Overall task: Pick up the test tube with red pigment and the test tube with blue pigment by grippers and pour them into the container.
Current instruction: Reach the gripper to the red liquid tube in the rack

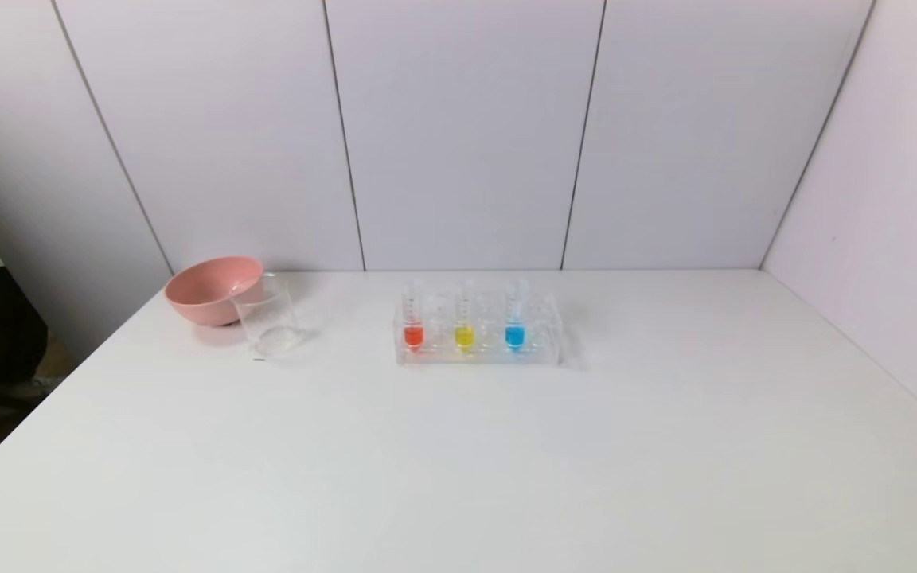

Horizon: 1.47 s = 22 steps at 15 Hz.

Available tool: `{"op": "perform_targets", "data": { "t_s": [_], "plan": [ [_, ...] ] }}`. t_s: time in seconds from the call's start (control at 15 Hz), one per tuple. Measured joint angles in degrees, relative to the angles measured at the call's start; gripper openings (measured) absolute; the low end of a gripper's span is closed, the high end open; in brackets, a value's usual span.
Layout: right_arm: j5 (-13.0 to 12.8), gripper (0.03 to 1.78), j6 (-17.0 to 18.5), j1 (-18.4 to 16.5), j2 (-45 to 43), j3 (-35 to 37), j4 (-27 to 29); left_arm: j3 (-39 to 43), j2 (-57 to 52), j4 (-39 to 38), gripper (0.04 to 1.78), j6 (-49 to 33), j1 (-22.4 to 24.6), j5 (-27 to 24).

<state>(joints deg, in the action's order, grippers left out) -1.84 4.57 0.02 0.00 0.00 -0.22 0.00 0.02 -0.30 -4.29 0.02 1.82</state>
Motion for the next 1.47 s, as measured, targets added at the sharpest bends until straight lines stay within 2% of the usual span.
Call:
{"op": "perform_targets", "data": {
  "t_s": [0.73,1.07,1.27,1.47],
  "plan": [
    [0.0,1.77,0.0,0.0,0.0,0.0,0.0,-0.1,0.0,-0.3,1.78,0.7,-0.1,0.2],
    [0.0,1.77,0.0,0.0,0.0,0.0,0.0,-6.7,1.2,2.1,1.78,0.9,-0.1,-1.7],
    [0.0,1.77,0.0,0.0,0.0,0.0,0.0,-10.6,5.5,2.1,1.78,0.8,-0.1,-1.9],
    [0.0,1.77,0.0,0.0,0.0,0.0,0.0,-14.8,15.3,-0.4,1.78,0.4,-0.6,-1.8]
  ]
}}
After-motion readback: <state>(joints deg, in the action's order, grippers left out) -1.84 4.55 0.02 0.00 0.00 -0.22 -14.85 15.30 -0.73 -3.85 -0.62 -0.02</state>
